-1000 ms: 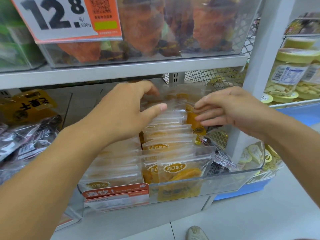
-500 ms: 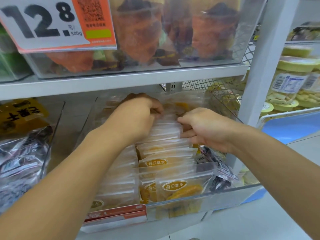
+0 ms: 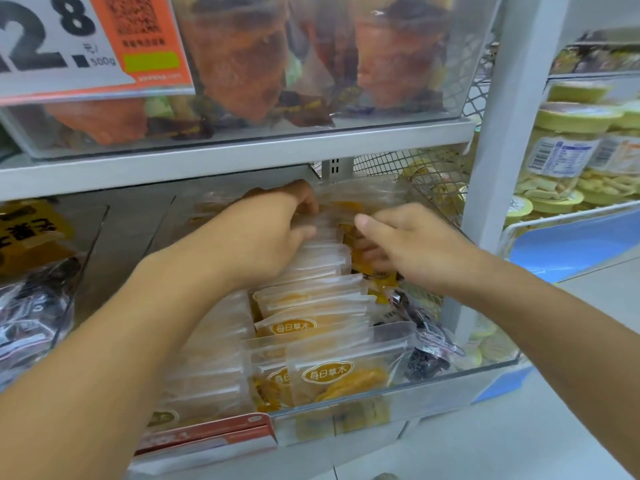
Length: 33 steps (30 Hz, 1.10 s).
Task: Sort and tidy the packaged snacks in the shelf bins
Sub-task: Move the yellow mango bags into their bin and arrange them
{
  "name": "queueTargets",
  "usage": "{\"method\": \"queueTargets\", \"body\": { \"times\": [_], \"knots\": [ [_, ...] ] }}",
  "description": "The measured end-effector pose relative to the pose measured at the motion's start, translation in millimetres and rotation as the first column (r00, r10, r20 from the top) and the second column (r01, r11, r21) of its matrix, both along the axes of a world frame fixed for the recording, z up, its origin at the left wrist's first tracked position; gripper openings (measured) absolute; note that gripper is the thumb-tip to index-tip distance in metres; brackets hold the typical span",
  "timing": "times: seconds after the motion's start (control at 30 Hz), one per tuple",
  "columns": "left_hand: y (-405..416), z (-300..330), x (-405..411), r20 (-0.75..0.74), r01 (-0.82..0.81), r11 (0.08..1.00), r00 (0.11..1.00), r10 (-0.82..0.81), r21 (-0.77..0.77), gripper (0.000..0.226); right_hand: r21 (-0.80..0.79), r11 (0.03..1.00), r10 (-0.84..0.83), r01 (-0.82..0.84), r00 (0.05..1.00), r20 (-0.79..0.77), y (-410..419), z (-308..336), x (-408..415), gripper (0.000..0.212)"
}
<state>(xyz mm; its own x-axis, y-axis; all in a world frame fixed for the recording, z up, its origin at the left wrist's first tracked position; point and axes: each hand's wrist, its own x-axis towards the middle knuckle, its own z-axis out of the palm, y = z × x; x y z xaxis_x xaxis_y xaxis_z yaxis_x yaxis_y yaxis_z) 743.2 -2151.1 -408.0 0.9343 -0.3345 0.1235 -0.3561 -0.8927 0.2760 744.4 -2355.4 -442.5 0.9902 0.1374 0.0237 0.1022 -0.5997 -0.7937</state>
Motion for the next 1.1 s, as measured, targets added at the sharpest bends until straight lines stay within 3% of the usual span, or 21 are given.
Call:
{"method": "queueTargets", "body": {
  "times": [0.07,0.1,0.2,0.3,0.37,0.47,0.53,0.63,0.7,0.83,0.93,1.03,1.1],
  "knots": [
    [-7.6,6.7,0.3,0.036,-0.011,0.995,0.999,0.008,0.098,0.044,-0.275,0.953,-0.021,0.125,0.936,0.35,-12.3,4.9,0.4,0.015],
    [-14.8,9.5,1.8,0.056,-0.016,0.99,0.998,0.008,0.137,0.055,-0.362,0.914,-0.017,0.184,0.909,0.417,-14.4,5.8,0.9,0.027],
    [-41.6,4.5,19.3,-0.01,-0.061,0.969,0.998,0.065,0.24,0.074,-0.566,0.788,-0.004,0.242,0.921,0.389,-9.3,1.2,15.3,0.073],
    [-58.8,-1.1,36.7,-0.118,-0.161,0.955,0.974,0.195,0.25,0.083,-0.734,0.621,0.083,0.275,0.908,0.41,0.6,1.4,28.4,0.074],
    [-62.3,-1.2,46.4,-0.111,-0.277,0.94,0.946,0.303,0.2,0.082,-0.743,0.61,0.07,0.276,0.915,0.397,1.2,6.8,34.6,0.07],
    [-63.0,-5.7,57.2,-0.035,-0.415,0.876,0.899,0.436,0.246,0.077,-0.698,0.692,0.085,0.184,0.939,0.332,-0.8,11.5,41.6,0.083],
    [-61.5,-10.6,60.7,0.004,-0.457,0.863,0.884,0.468,0.216,0.065,-0.678,0.714,0.116,0.175,0.925,0.361,-3.7,11.1,44.8,0.077],
    [-54.0,-16.3,62.9,0.017,-0.464,0.869,0.883,0.469,0.173,0.06,-0.687,0.684,0.124,0.245,0.89,0.44,-7.6,9.5,45.2,0.06],
    [-46.7,-17.3,63.3,0.039,-0.45,0.884,0.893,0.449,0.129,0.06,-0.673,0.692,0.123,0.26,0.877,0.465,-9.1,8.1,44.2,0.035],
    [-38.9,-18.8,64.8,0.02,-0.374,0.922,0.927,0.374,0.097,0.05,-0.701,0.707,0.189,0.096,0.93,0.317,-5.8,16.3,41.1,0.024],
    [-45.7,-19.3,62.0,0.061,-0.316,0.935,0.949,0.31,0.16,0.032,-0.793,0.609,0.174,-0.016,0.978,0.114,-4.7,19.1,38.1,0.053],
    [-49.2,-19.4,62.8,0.122,-0.255,0.957,0.963,0.239,0.139,0.018,-0.822,0.568,0.152,-0.052,0.987,0.043,-8.3,23.9,34.0,0.061],
    [-49.0,-12.8,59.0,0.091,-0.163,0.986,0.983,0.159,0.039,0.016,-0.857,0.508,0.163,-0.088,0.987,-0.005,-9.5,27.4,29.6,0.06]
  ]
}}
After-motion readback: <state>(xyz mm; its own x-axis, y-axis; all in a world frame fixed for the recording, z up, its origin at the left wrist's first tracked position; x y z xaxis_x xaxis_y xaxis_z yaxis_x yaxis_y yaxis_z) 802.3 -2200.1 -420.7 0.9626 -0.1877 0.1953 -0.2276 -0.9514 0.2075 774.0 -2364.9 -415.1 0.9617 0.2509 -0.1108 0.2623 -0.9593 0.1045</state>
